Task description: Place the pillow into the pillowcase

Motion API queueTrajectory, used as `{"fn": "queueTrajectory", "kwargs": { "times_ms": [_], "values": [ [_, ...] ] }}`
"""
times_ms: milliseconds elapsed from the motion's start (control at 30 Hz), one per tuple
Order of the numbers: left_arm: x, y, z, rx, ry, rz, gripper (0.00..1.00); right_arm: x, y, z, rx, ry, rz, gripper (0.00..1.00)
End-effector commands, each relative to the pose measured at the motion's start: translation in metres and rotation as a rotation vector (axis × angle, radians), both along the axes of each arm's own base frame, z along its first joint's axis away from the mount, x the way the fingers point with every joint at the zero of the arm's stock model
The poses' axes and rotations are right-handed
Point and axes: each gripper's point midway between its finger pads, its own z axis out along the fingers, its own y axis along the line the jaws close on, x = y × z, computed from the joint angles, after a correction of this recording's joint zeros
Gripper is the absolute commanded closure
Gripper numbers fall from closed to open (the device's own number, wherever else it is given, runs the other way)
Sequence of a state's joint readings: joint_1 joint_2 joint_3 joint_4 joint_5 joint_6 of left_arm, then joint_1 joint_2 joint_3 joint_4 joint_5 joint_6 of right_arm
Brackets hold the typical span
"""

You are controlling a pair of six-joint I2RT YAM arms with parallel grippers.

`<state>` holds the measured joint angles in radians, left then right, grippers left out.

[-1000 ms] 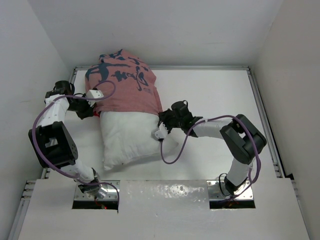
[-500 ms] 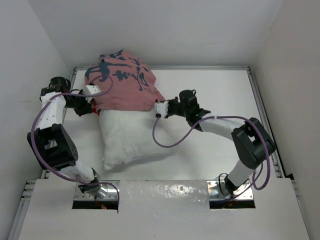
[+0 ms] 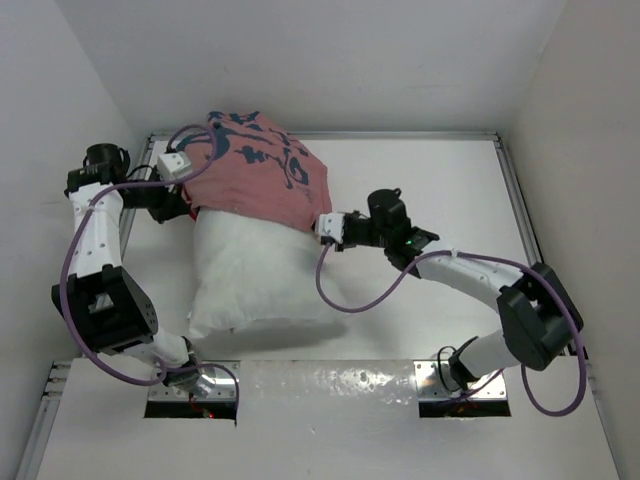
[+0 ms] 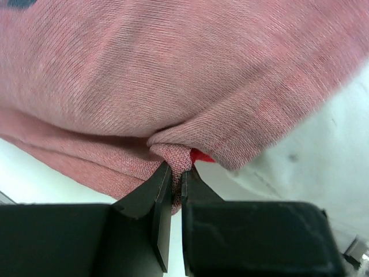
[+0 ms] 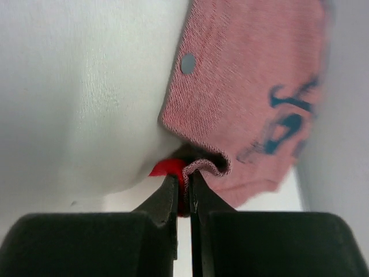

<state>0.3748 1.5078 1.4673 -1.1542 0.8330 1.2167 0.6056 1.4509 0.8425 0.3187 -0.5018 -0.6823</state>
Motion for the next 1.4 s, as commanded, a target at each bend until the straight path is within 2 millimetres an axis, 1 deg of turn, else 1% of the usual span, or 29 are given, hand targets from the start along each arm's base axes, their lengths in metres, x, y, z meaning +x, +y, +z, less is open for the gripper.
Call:
{"fn": "queueTrajectory", "kwargs": {
  "times_ms": [0, 33, 100, 133, 167, 200, 233, 267, 300, 333, 400, 467, 533, 633, 733, 767, 833, 867, 900, 967, 1000, 1067, 1133, 1167, 1200, 1233, 1267, 1300, 1367],
  "values": [
    [0.009, 0.011, -0.004, 0.016, -0.05, 0.073, 1.0, -0.025, 0.026, -0.012, -0.062, -0.054, 0.121, 1.0],
    [0.01, 0.015, -0.008, 0.023, -0.049, 0.088, 1.0, -0.02, 0.028, -0.011, -0.088, -0.024, 0.112, 1.0],
    [0.017, 0.027, -0.018, 0.05, -0.045, 0.151, 1.0, -0.008, 0.024, -0.03, -0.132, 0.025, 0.048, 0.99],
    [0.026, 0.034, -0.017, 0.056, -0.068, 0.192, 1.0, -0.002, 0.021, -0.035, -0.147, 0.006, 0.021, 0.94],
    [0.028, 0.042, -0.023, 0.079, -0.061, 0.225, 1.0, 0.004, 0.016, -0.042, -0.189, -0.046, 0.015, 0.83],
    [0.031, 0.047, -0.027, 0.092, -0.063, 0.237, 1.0, 0.005, 0.009, -0.059, -0.228, -0.056, 0.003, 0.74],
    [0.034, 0.049, -0.027, 0.104, -0.075, 0.237, 1.0, 0.012, 0.007, -0.061, -0.239, -0.102, -0.024, 0.68],
    [0.034, 0.048, -0.028, 0.101, -0.074, 0.229, 1.0, 0.013, 0.005, -0.065, -0.248, -0.127, -0.022, 0.61],
    [0.034, 0.047, -0.026, 0.097, -0.079, 0.215, 1.0, 0.011, 0.001, -0.073, -0.251, -0.129, -0.027, 0.43],
    [0.032, 0.042, -0.025, 0.091, -0.081, 0.182, 1.0, 0.014, 0.003, -0.068, -0.228, -0.165, -0.034, 0.39],
    [0.028, 0.04, -0.025, 0.102, -0.075, 0.147, 1.0, 0.014, 0.004, -0.072, -0.226, -0.175, -0.031, 0.27],
    [0.027, 0.045, -0.029, 0.126, -0.064, 0.163, 1.0, 0.013, 0.004, -0.073, -0.234, -0.203, -0.018, 0.16],
    [0.026, 0.047, -0.033, 0.138, -0.054, 0.167, 1.0, 0.011, 0.008, -0.069, -0.198, -0.199, -0.005, 0.12],
    [0.023, 0.044, -0.033, 0.128, -0.049, 0.155, 1.0, 0.007, 0.017, -0.069, -0.191, -0.213, 0.042, 0.11],
    [0.023, 0.046, -0.033, 0.139, -0.047, 0.158, 1.0, 0.0, 0.025, -0.079, -0.214, -0.204, 0.096, 0.12],
    [0.023, 0.047, -0.033, 0.141, -0.046, 0.163, 1.0, -0.001, 0.025, -0.088, -0.228, -0.204, 0.106, 0.12],
    [0.023, 0.049, -0.033, 0.154, -0.046, 0.169, 1.0, -0.003, 0.027, -0.095, -0.249, -0.238, 0.126, 0.12],
    [0.022, 0.049, -0.033, 0.154, -0.044, 0.169, 1.0, -0.006, 0.025, -0.104, -0.271, -0.235, 0.14, 0.12],
    [0.021, 0.049, -0.033, 0.155, -0.044, 0.163, 1.0, -0.008, 0.025, -0.106, -0.292, -0.261, 0.163, 0.12],
    [0.02, 0.047, -0.033, 0.152, -0.039, 0.159, 1.0, -0.019, 0.027, -0.115, -0.303, -0.227, 0.22, 0.13],
    [0.019, 0.047, -0.033, 0.152, -0.039, 0.158, 1.0, -0.024, 0.029, -0.115, -0.3, -0.216, 0.246, 0.13],
    [0.019, 0.048, -0.035, 0.153, -0.032, 0.159, 1.0, -0.031, 0.034, -0.113, -0.284, -0.205, 0.277, 0.2],
    [0.019, 0.048, -0.036, 0.153, -0.029, 0.161, 1.0, -0.032, 0.038, -0.109, -0.247, -0.174, 0.248, 0.33],
    [0.019, 0.048, -0.036, 0.151, -0.026, 0.162, 1.0, -0.029, 0.041, -0.1, -0.217, -0.191, 0.226, 0.64],
    [0.018, 0.047, -0.036, 0.147, -0.024, 0.161, 1.0, -0.026, 0.041, -0.094, -0.187, -0.176, 0.195, 0.77],
    [0.018, 0.047, -0.035, 0.148, -0.026, 0.161, 1.0, -0.025, 0.041, -0.091, -0.161, -0.174, 0.173, 0.84],
    [0.017, 0.046, -0.034, 0.145, -0.021, 0.159, 1.0, -0.019, 0.044, -0.076, -0.111, -0.203, 0.144, 0.95],
    [0.017, 0.046, -0.033, 0.143, -0.022, 0.158, 1.0, -0.015, 0.043, -0.071, -0.084, -0.181, 0.102, 1.0],
    [0.013, 0.043, -0.032, 0.137, -0.01, 0.15, 1.0, -0.007, 0.043, -0.06, -0.058, -0.178, 0.057, 1.0]
  ]
}}
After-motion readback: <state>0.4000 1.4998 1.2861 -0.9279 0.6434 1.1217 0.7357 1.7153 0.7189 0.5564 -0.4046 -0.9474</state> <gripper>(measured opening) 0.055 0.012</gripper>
